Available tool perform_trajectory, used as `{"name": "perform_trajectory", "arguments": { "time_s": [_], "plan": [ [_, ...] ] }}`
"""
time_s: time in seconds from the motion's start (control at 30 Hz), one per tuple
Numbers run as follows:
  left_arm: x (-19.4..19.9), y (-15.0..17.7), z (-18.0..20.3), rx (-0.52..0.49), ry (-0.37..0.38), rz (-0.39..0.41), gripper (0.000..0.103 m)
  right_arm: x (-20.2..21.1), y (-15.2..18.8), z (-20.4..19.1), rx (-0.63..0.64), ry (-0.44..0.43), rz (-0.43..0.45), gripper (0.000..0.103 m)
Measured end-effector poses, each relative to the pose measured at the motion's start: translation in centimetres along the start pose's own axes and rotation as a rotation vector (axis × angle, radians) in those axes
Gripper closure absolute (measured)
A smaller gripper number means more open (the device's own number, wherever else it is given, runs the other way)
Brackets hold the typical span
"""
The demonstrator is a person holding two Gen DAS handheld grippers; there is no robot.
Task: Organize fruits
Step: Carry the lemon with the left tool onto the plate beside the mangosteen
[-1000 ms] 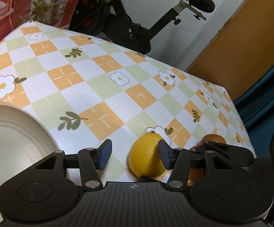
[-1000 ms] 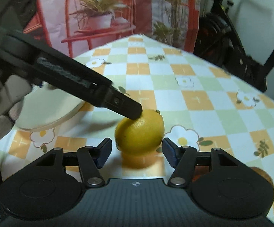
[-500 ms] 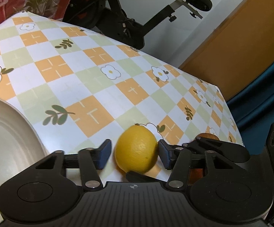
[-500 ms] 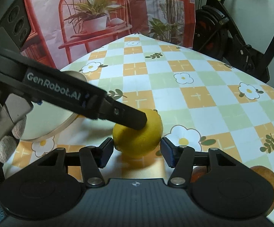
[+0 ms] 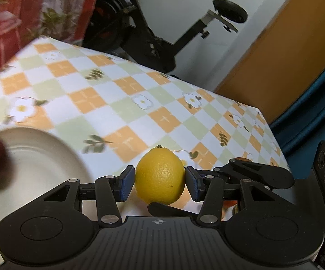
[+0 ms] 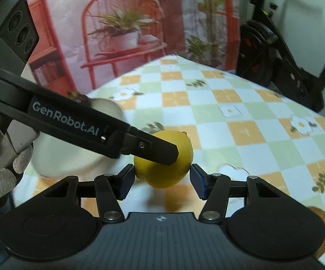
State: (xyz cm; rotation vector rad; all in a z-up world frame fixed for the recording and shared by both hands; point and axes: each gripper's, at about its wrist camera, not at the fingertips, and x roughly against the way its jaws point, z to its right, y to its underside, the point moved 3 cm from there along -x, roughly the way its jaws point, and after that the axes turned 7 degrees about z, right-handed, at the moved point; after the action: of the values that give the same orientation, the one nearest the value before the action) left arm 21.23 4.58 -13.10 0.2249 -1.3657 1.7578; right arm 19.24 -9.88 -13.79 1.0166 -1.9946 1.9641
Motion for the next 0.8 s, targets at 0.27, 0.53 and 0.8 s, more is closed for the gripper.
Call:
{"name": "perform_trajectory", "arguments": {
  "time_s": [0.27, 0.53, 0.8],
  "plan": [
    [6.9, -0.2, -5.0, 0.059, -0.115, 0.016, 0.052, -1.9, -2.9, -6.8, 0.055, -0.140, 0.016, 0.046],
    [10.4, 0.3, -10.9, 0.127, -0.200, -0.008, 0.052, -6.3, -4.0, -12.6, 0.101, -0.263, -0.043, 0.046],
    [10.0, 0.8, -14.6, 0.160, -0.257, -0.005, 0.052, -10.8, -3.9, -14.8, 0.079, -0.312, -0.107, 0.046]
  ]
}}
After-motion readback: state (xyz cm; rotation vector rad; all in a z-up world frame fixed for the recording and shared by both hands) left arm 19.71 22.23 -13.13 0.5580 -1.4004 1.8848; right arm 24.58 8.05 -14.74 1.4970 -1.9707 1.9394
